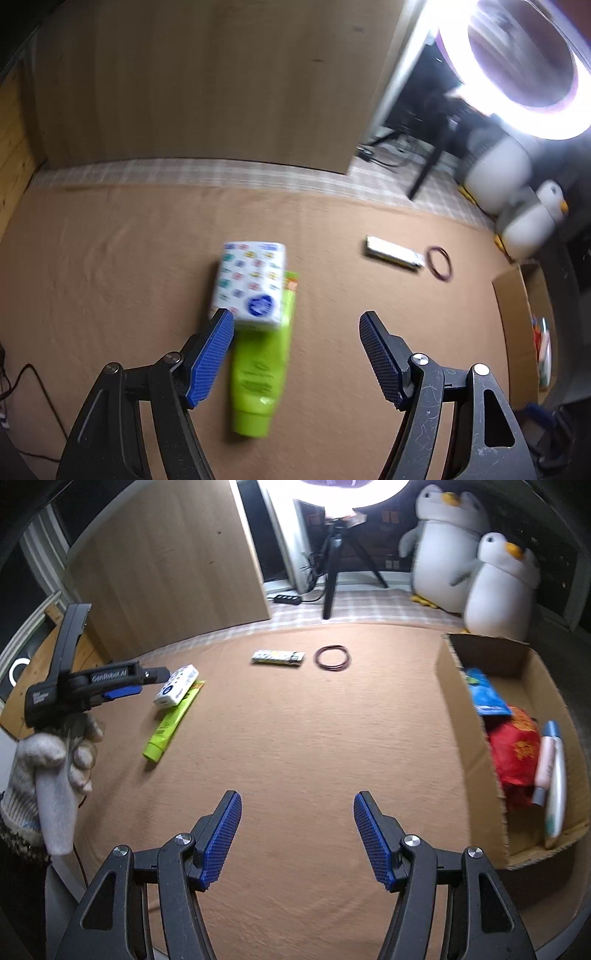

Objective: Organize objects
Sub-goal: 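Move the left tool to the white dotted tissue pack and grasp it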

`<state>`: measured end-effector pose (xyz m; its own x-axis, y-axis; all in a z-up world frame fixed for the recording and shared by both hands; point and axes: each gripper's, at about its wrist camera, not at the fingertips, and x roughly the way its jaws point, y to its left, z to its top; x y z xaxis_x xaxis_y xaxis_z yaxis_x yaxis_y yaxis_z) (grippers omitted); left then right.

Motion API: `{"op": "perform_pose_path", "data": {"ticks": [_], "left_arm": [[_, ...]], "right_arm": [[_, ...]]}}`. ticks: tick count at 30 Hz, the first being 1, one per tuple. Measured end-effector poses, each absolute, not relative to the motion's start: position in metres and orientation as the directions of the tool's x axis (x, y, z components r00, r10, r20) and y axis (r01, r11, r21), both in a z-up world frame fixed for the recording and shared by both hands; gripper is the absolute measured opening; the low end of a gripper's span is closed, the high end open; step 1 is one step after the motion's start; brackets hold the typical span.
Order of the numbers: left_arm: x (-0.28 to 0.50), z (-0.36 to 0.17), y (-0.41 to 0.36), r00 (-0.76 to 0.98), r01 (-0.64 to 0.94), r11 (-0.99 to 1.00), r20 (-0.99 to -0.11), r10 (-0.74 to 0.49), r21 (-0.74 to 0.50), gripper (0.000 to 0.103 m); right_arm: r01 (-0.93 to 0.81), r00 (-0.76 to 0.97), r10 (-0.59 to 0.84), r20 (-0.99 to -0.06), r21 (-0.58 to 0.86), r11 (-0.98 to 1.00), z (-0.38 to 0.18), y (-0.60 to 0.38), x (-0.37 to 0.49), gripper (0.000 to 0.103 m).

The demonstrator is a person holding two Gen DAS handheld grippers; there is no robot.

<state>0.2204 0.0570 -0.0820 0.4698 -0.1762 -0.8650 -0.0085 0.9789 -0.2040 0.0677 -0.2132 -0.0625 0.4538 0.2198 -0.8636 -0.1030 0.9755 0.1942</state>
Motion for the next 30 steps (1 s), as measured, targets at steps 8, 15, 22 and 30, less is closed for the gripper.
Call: {"op": "perform_pose_path", "data": {"ticks": [8, 15, 22, 30], "left_arm": [[0.259, -0.103, 0.099, 0.439, -0.069, 0.959, -0.871, -0.220, -0.276, 0.074], [0.281, -0.125, 0.113, 0.394, -0.111, 0.932, -0.876, -0.278, -0.345, 0.074], [0.285, -0.139, 0.111, 0.370, -0.099, 0.916, -0.869, -0.330, -0.390, 0.060], [0.281, -0.137, 0.094, 0.362, -0.065, 0.920, -0.868, -0.339, -0.387, 0.042]], "right_arm": [[-0.102, 0.442, 0.217, -0.870, 0.192, 0.976, -0.067, -0.196, 0.082, 0.059], [-0.082, 0.427, 0.203, -0.881, 0.186, 0.979, -0.074, -0.197, 0.090, 0.059], [-0.076, 0.416, 0.200, -0.887, 0.185, 0.980, -0.080, -0.199, 0.098, 0.059], [-0.102, 0.404, 0.214, -0.889, 0.189, 0.977, -0.083, -0.196, 0.103, 0.059]]}}
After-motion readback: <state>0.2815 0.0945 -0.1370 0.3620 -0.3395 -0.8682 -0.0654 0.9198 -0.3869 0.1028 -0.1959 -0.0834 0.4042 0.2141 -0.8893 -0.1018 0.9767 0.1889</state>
